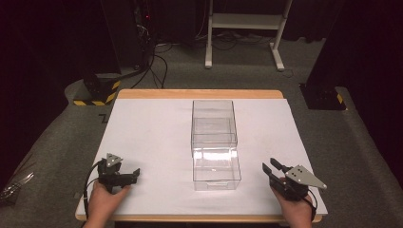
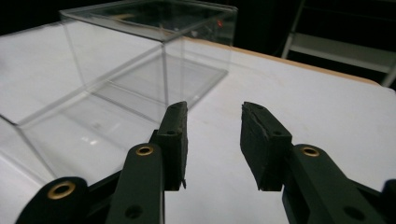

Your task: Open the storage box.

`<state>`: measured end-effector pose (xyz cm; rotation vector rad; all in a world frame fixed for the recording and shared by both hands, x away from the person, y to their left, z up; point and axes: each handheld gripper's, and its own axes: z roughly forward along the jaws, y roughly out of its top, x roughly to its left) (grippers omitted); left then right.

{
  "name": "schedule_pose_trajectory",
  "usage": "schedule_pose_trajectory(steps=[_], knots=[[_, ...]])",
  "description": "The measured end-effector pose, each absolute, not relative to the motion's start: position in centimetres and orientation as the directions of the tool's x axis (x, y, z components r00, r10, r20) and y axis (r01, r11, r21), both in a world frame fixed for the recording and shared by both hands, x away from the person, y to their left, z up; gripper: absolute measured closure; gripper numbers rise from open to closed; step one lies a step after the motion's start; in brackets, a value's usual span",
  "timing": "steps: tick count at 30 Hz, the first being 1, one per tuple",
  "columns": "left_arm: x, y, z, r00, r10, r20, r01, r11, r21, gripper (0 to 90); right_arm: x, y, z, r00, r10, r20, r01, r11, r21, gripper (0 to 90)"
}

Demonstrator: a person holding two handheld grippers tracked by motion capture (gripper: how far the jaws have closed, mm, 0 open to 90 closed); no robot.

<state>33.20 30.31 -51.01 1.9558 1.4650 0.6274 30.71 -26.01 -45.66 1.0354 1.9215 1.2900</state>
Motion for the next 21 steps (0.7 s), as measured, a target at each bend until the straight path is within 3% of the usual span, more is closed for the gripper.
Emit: schedule_pose_trajectory(steps=[10, 21], knots=[[33.2, 30.3, -51.0, 0.277, 0.961, 0.013, 0.672, -0.203, 0.712, 2.1, 32.0, -26.8, -47.6, -0.421, 0.901, -0.103, 0.390, 0.282, 0.877, 48.6], [33.2, 30.3, -51.0, 0.276, 0.961, 0.013, 0.672, -0.203, 0.712, 2.1, 33.3, -27.3, -49.8, -0.384, 0.919, -0.088, 0.502, 0.289, 0.815, 38.5]])
